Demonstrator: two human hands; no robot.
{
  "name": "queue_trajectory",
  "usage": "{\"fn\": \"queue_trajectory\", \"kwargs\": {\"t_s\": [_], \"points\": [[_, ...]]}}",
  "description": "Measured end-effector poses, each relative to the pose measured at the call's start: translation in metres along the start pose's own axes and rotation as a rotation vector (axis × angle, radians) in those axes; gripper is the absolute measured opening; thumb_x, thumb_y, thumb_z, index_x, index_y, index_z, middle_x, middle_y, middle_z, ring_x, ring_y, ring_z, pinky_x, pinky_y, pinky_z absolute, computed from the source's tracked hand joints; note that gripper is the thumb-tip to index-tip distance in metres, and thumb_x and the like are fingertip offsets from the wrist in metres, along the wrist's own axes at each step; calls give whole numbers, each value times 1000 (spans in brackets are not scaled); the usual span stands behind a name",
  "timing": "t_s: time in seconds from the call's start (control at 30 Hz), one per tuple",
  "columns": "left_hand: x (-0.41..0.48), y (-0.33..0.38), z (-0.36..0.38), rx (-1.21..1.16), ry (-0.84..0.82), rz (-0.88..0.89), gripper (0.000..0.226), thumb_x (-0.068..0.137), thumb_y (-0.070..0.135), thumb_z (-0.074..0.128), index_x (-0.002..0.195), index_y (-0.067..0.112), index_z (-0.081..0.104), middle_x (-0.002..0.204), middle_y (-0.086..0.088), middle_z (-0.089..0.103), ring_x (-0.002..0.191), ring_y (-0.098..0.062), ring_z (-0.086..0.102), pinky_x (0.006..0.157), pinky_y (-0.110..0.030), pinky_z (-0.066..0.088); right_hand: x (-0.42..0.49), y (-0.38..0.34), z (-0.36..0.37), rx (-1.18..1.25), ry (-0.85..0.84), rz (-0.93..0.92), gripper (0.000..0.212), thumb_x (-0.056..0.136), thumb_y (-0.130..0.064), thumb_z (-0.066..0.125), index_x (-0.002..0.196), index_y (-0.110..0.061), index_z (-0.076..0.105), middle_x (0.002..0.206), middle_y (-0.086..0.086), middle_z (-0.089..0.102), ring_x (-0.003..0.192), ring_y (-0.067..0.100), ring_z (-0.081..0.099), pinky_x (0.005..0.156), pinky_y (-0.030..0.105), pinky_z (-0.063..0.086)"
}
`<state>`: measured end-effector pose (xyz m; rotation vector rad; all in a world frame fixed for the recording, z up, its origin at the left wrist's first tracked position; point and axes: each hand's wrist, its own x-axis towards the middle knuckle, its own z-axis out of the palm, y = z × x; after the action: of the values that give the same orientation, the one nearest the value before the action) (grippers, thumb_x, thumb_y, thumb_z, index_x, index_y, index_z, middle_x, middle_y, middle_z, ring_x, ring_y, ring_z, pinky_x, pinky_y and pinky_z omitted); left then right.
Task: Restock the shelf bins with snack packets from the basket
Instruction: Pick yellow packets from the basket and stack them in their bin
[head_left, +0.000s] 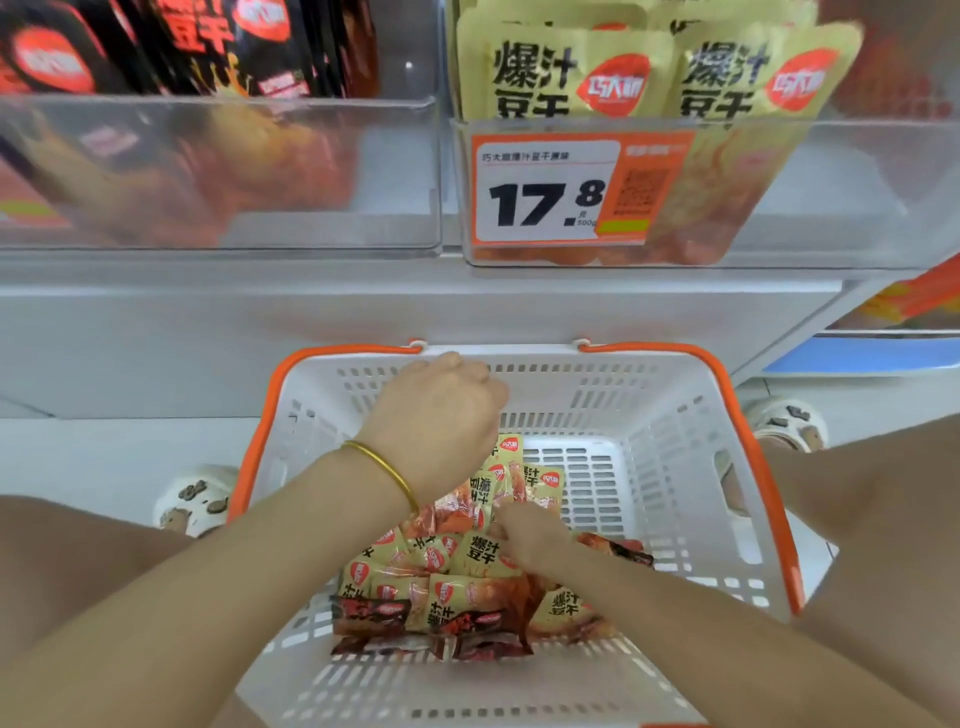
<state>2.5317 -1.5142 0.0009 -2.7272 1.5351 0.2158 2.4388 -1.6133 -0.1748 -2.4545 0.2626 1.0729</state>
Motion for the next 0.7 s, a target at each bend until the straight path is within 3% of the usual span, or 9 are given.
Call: {"fn": "queue_trajectory", "kwargs": {"t_s": [0.07, 0.13, 0.23, 0.3, 0.37, 0.43, 0.57, 0.7], "points": [[3, -1, 6, 11, -42, -24, 28, 96, 20, 38, 115, 19, 58, 115, 3, 59, 111, -19, 49, 92, -35, 44, 1, 2, -7, 11, 66, -6, 34, 90, -4, 51, 60, -12, 38, 79, 17, 63, 69, 24, 59, 82, 36, 53], [6, -2, 10, 0, -101, -55, 29, 96, 20, 38, 116, 18, 58, 116, 1, 59, 112, -20, 50, 91, -36, 45, -3, -1, -28, 10, 126, -51, 42, 88, -2, 50, 54, -14, 28, 56, 4, 39, 51, 15, 37, 70, 36, 49], [7, -2, 12, -68, -195, -100, 29, 95, 25, 41, 120, 18, 54, 119, -2, 58, 113, -22, 51, 89, -38, 47, -28, -11, -83, 4, 165, -120, 42, 87, -4, 52, 54, -16, 28, 56, 1, 30, 52, 15, 29, 53, 31, 27], [8, -2, 11, -122, -250, -130, 31, 95, 30, 46, 123, 18, 51, 121, -3, 57, 113, -22, 52, 90, -38, 48, -54, -15, -117, 28, 180, -151, 35, 89, -8, 54, 58, -16, 40, 60, -1, 41, 60, 19, 43, 57, 30, 34], [10, -1, 7, -191, -273, -155, 30, 94, 33, 49, 121, 20, 51, 119, -1, 58, 111, -21, 53, 88, -35, 47, -80, -16, -142, 108, 184, -181, 14, 91, -11, 56, 78, -10, 60, 76, 1, 55, 74, 28, 60, 66, 37, 50], [12, 3, 1, -267, -259, -158, 25, 94, 32, 51, 115, 20, 53, 107, 1, 58, 102, -19, 55, 81, -31, 45, -102, -14, -156, 199, 230, -202, 10, 92, -11, 57, 93, -3, 64, 88, 6, 59, 83, 34, 65, 73, 43, 55], [14, 9, -6, -464, -94, -149, 10, 93, 28, 54, 95, 17, 54, 79, 6, 50, 81, -18, 52, 67, -31, 40, -124, -9, -162, 383, 347, -228, 8, 92, -10, 59, 84, -8, 61, 82, 7, 58, 75, 26, 61, 72, 41, 57], [14, 14, -16, -627, 112, -177, 8, 91, 24, 59, 89, 17, 58, 71, 7, 51, 69, -13, 48, 58, -28, 35, -137, 1, -166, 793, 406, -223, 9, 87, -11, 67, 94, -9, 61, 76, 1, 63, 70, 13, 61, 73, 34, 54]]}}
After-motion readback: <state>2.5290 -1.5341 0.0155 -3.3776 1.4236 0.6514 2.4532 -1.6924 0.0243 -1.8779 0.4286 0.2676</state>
